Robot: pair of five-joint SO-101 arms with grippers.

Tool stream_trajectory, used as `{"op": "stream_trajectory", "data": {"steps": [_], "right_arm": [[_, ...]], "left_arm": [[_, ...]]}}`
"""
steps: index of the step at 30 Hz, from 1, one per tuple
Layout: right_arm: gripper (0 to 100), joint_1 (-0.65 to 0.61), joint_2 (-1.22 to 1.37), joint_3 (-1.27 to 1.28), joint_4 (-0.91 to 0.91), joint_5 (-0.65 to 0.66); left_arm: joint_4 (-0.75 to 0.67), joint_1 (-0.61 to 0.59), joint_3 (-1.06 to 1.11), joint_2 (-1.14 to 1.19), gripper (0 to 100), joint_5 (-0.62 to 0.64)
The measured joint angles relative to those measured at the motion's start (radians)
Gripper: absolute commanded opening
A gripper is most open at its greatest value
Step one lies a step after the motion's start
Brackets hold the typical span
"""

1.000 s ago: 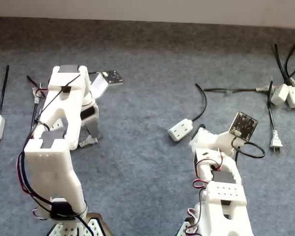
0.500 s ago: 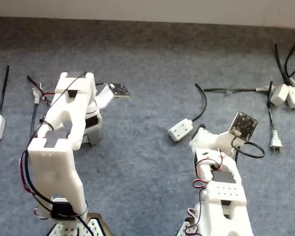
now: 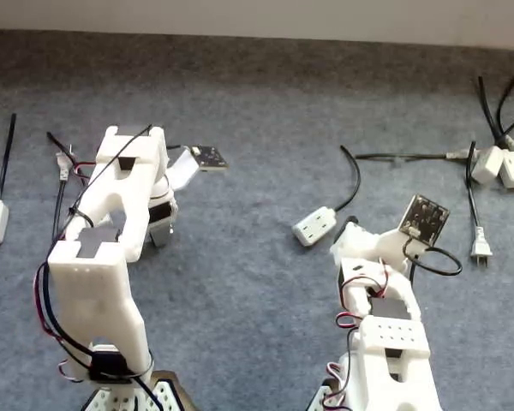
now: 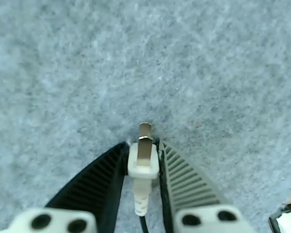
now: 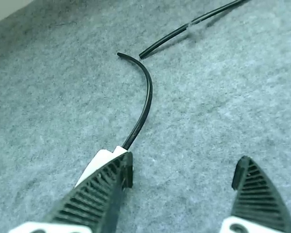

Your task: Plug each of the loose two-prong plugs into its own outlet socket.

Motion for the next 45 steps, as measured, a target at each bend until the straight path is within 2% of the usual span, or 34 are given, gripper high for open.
{"op": "stream_trajectory", "data": {"steps": [3, 7, 11, 17, 25, 31, 37, 45], "right_arm": [[32.9, 0.000, 0.000, 0.000, 0.000, 0.000], [32.9, 0.000, 0.000, 0.000, 0.000, 0.000], [32.9, 0.000, 0.000, 0.000, 0.000, 0.000], [32.9, 0.000, 0.000, 0.000, 0.000, 0.000], [32.9, 0.000, 0.000, 0.002, 0.000, 0.000], [32.9, -0.002, 0.000, 0.009, 0.000, 0.002], [32.9, -0.002, 0.000, 0.008, 0.000, 0.002], [32.9, 0.000, 0.000, 0.008, 0.000, 0.002]], "left_arm": [[0.002, 0.006, -0.005, 0.000, 1, 0.002], [0.068, 0.094, -0.077, 0.008, 1, 0.002], [0.172, 0.245, -0.184, 0.009, 1, 0.051], [0.192, 0.483, -0.318, 0.009, 1, 0.184], [0.173, 0.641, -0.206, 0.012, 1, 0.218], [-0.011, 0.638, -0.080, 0.011, 1, 0.216], [-0.037, 0.585, -0.054, 0.008, 13, 0.215], [-0.018, 0.545, -0.051, 0.008, 12, 0.213]]}}
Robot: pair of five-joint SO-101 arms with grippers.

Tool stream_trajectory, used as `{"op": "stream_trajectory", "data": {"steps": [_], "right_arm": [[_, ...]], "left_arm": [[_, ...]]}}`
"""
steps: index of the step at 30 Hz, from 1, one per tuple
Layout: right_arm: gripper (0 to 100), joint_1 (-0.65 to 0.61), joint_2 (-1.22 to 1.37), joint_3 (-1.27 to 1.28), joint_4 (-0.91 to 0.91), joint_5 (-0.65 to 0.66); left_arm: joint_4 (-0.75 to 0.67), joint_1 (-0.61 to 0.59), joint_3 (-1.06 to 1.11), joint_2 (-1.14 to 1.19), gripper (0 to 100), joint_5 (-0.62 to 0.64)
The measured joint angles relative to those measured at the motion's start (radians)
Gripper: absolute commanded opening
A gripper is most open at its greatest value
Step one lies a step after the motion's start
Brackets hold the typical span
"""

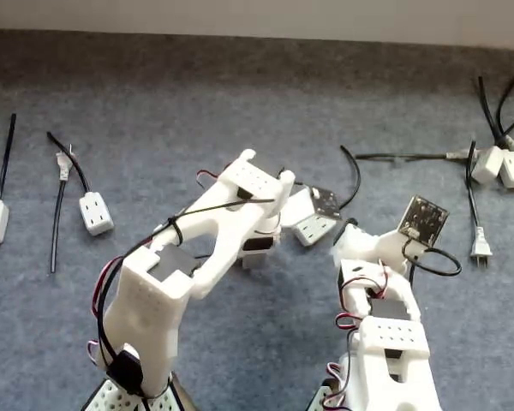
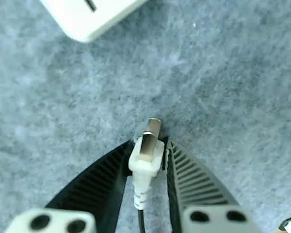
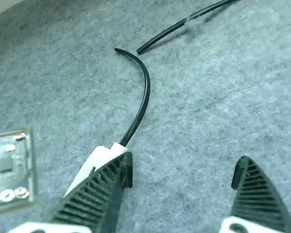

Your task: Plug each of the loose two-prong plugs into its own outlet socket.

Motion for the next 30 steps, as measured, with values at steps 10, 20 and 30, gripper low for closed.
{"op": "stream_trajectory", "data": {"steps": [10, 20, 30], "right_arm": [[32.9, 0.000, 0.000, 0.000, 0.000, 0.000], [32.9, 0.000, 0.000, 0.000, 0.000, 0.000], [32.9, 0.000, 0.000, 0.000, 0.000, 0.000]], "left_arm": [[0.034, -0.020, 0.003, 0.000, 12, 0.000], [0.037, -0.025, 0.005, 0.000, 12, -0.002], [0.048, -0.026, 0.003, 0.000, 15, -0.028]]}}
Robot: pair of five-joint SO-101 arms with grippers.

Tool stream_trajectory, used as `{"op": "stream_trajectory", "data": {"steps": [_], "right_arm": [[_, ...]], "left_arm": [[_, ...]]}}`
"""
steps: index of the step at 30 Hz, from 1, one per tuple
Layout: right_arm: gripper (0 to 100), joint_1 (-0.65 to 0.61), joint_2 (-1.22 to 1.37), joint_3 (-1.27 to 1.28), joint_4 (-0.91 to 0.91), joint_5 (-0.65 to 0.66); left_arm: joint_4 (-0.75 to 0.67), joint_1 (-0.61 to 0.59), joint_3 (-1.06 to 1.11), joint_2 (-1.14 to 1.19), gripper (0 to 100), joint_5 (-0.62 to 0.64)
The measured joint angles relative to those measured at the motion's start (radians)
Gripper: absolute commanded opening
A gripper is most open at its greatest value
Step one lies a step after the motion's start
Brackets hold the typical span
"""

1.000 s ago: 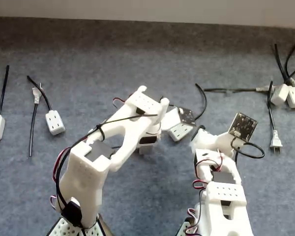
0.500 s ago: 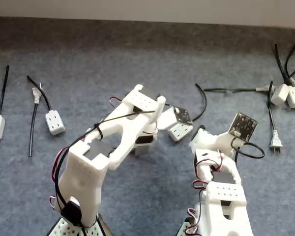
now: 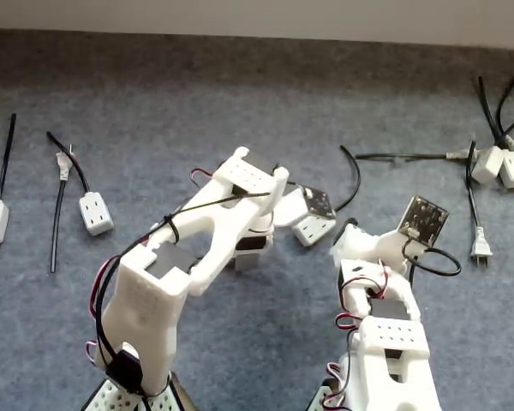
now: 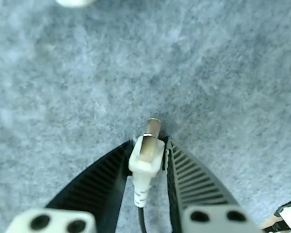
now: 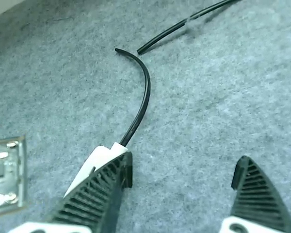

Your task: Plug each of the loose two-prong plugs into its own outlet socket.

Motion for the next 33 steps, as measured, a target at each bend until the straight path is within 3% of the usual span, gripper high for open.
{"op": "stream_trajectory", "data": {"steps": [15, 26, 33], "right_arm": [[32.9, 0.000, 0.000, 0.000, 0.000, 0.000], [32.9, 0.000, 0.000, 0.000, 0.000, 0.000], [32.9, 0.000, 0.000, 0.000, 0.000, 0.000]], "left_arm": [[0.008, -0.011, 0.002, 0.000, 19, -0.011], [0.025, -0.135, 0.003, 0.002, 19, -0.068], [0.026, -0.133, 0.005, 0.002, 8, -0.068]]}}
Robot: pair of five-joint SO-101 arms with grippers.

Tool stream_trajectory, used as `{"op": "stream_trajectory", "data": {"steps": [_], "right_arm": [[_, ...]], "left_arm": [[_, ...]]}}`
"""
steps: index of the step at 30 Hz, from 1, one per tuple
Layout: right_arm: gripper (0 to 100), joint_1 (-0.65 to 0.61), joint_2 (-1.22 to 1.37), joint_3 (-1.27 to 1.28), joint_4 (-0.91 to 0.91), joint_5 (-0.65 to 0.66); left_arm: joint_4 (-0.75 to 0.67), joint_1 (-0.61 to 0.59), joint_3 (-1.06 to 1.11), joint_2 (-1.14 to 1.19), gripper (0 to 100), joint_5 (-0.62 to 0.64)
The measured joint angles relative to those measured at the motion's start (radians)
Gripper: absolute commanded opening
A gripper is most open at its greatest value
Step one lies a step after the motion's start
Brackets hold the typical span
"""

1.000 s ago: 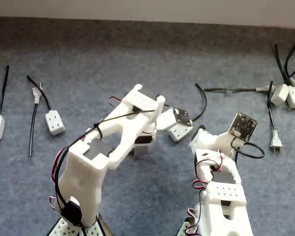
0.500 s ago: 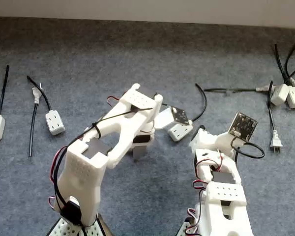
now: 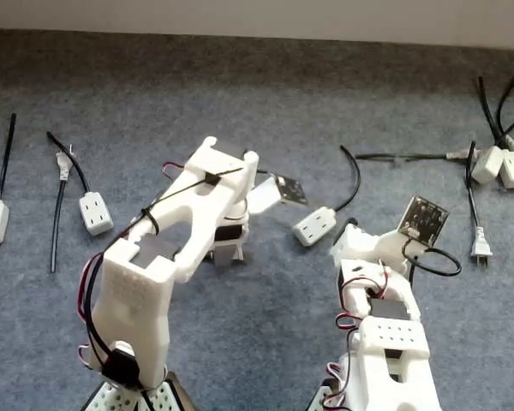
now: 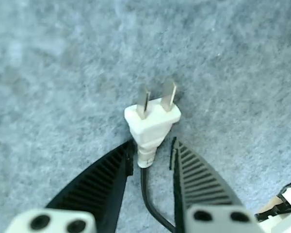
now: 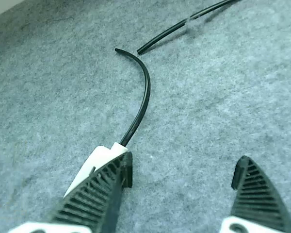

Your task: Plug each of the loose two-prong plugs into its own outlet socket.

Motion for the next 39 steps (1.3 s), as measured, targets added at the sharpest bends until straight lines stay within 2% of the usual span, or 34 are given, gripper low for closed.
{"op": "stream_trajectory", "data": {"steps": [9, 18, 27, 32, 39], "right_arm": [[32.9, 0.000, 0.000, 0.000, 0.000, 0.000], [32.9, 0.000, 0.000, 0.000, 0.000, 0.000], [32.9, 0.000, 0.000, 0.000, 0.000, 0.000], [32.9, 0.000, 0.000, 0.000, 0.000, 0.000], [32.9, 0.009, 0.000, 0.000, 0.000, 0.000]], "left_arm": [[0.005, 0.084, 0.000, 0.000, 8, 0.002], [0.003, 0.094, 0.002, 0.000, 7, 0.002], [0.011, 0.094, -0.029, 0.002, 1, 0.003], [0.003, 0.103, -0.155, 0.003, 1, 0.003], [0.008, 0.100, -0.486, 0.003, 1, 0.003]]}}
